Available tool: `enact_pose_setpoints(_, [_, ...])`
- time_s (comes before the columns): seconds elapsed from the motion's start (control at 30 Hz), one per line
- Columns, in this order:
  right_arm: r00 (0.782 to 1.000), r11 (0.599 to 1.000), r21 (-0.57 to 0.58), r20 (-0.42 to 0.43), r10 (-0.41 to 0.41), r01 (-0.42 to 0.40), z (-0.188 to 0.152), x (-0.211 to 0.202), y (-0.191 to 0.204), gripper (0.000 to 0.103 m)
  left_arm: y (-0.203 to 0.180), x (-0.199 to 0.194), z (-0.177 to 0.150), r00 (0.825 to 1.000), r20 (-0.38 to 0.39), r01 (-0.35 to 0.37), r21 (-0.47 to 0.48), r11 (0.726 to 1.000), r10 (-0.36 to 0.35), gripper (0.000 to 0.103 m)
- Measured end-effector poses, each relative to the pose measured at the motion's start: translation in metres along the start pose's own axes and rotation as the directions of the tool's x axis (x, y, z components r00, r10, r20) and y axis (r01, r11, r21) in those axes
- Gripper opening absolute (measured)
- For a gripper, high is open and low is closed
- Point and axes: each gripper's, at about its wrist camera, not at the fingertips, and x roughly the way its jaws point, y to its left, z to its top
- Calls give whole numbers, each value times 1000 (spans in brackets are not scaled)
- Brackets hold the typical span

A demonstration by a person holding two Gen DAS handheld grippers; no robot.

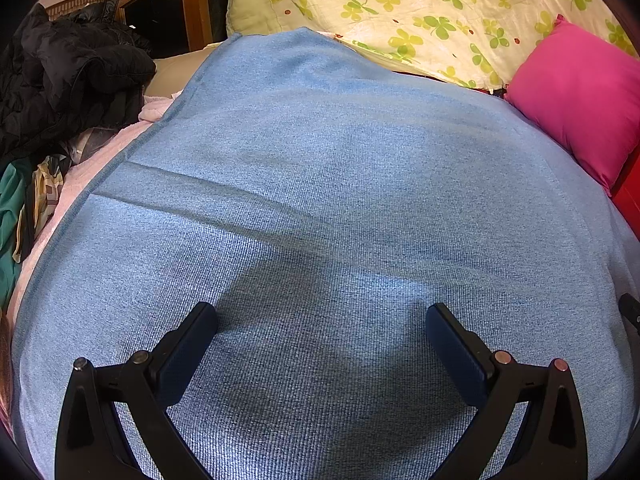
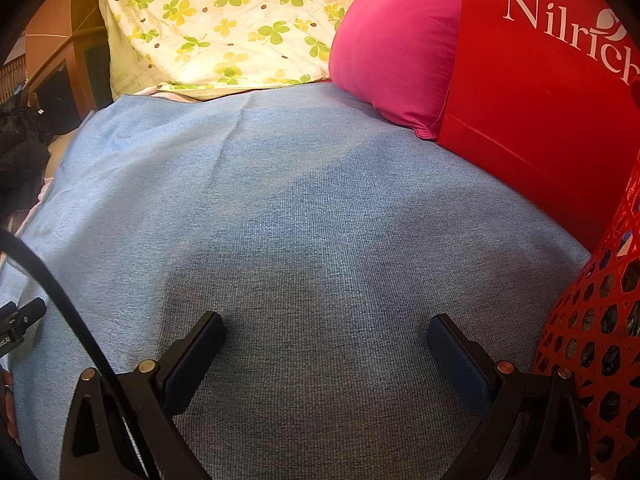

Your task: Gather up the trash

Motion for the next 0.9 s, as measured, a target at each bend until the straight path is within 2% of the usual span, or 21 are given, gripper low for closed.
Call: enact_pose_setpoints(0.9, [1000, 1000, -1, 5, 19, -19, 1, -1, 8, 103, -1, 0, -1, 1000, 0, -1, -1, 1000, 1, 103])
